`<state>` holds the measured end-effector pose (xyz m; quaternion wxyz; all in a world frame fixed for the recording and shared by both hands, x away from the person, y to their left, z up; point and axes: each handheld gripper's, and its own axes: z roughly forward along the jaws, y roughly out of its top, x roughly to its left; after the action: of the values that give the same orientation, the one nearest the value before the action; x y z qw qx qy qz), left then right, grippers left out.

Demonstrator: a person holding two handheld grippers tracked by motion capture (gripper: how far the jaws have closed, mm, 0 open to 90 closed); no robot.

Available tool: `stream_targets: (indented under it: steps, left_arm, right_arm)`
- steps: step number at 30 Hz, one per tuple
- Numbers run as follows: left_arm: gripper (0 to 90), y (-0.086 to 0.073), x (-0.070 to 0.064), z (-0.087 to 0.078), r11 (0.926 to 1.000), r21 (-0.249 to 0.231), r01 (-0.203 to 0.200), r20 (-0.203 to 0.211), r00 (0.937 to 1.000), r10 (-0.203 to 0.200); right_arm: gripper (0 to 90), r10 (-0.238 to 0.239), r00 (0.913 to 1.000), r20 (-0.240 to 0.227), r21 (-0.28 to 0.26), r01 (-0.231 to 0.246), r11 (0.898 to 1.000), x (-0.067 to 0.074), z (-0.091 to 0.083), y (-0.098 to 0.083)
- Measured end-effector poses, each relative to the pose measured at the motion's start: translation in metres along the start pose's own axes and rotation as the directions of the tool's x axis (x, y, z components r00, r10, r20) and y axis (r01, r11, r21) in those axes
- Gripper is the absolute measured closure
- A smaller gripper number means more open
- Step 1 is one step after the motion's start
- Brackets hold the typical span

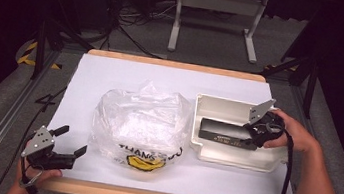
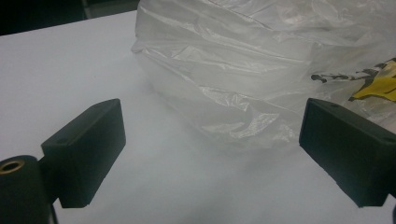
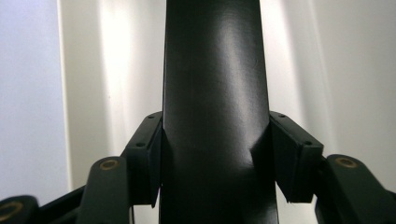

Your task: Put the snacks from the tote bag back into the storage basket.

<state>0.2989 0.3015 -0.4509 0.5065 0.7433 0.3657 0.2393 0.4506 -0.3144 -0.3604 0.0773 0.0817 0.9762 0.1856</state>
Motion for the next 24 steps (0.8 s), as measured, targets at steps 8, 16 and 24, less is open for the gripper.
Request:
stream_targets:
  steps: [8,16,24]
  left_arm:
    - [8.0,0.0003,-0.0004,0.0001,1.0,-0.001,-0.002,0.002,1.0,0.002]
    - [8.0,0.0006,-0.0008,0.0005,1.0,-0.001,-0.003,0.004,1.0,0.003]
    - [8.0,0.0006,-0.0006,0.0005,1.0,-0.003,-0.004,0.006,1.0,0.004]
  right_arm:
    - [42.6,0.006,0.9999,-0.015,0.002,-0.006,1.0,-0.0038,0.0035,-0.0025]
    - [42.1,0.024,0.9997,-0.009,0.039,-0.023,0.999,-0.0045,0.0053,-0.0039]
    - [40.3,0.051,0.9986,0.013,0.046,-0.052,0.998,-0.0069,0.002,-0.0046]
